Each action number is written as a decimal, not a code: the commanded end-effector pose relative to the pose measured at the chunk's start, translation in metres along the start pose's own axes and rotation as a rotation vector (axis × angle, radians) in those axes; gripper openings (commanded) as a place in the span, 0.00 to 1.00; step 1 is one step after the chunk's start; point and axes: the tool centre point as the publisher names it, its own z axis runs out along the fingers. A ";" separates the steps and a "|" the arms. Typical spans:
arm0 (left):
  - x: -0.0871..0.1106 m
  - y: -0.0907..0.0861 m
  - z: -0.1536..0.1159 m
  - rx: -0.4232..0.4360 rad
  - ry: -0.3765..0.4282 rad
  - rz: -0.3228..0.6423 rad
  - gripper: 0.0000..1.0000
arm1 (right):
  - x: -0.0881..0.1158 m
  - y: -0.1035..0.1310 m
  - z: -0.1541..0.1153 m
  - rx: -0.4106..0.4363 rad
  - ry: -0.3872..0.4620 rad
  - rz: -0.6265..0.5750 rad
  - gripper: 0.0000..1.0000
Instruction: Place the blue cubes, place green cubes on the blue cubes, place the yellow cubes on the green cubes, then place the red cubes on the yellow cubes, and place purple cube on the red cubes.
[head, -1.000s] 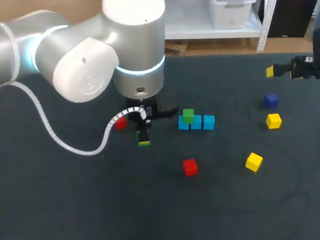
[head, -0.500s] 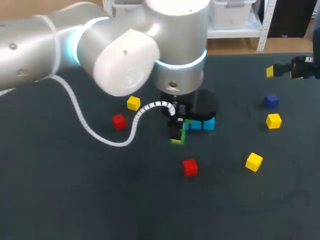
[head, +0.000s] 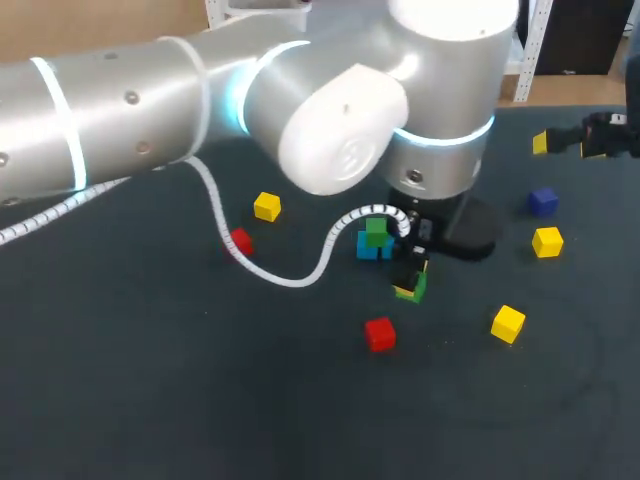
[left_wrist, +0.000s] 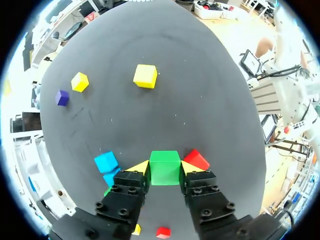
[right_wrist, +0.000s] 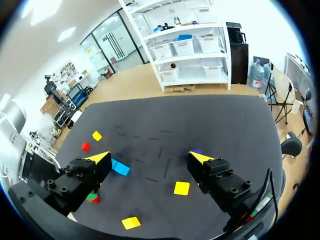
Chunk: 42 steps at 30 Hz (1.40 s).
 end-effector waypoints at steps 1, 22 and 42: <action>-0.007 0.008 0.007 0.061 0.015 0.009 0.00 | 0.000 -0.001 0.001 -0.003 -0.001 -0.001 1.00; -0.005 -0.005 0.018 0.105 -0.001 0.012 0.35 | 0.000 -0.001 0.001 -0.003 -0.001 -0.001 1.00; 0.036 0.000 -0.024 -0.025 -0.073 -0.155 1.00 | 0.000 -0.001 0.001 -0.003 -0.001 -0.001 1.00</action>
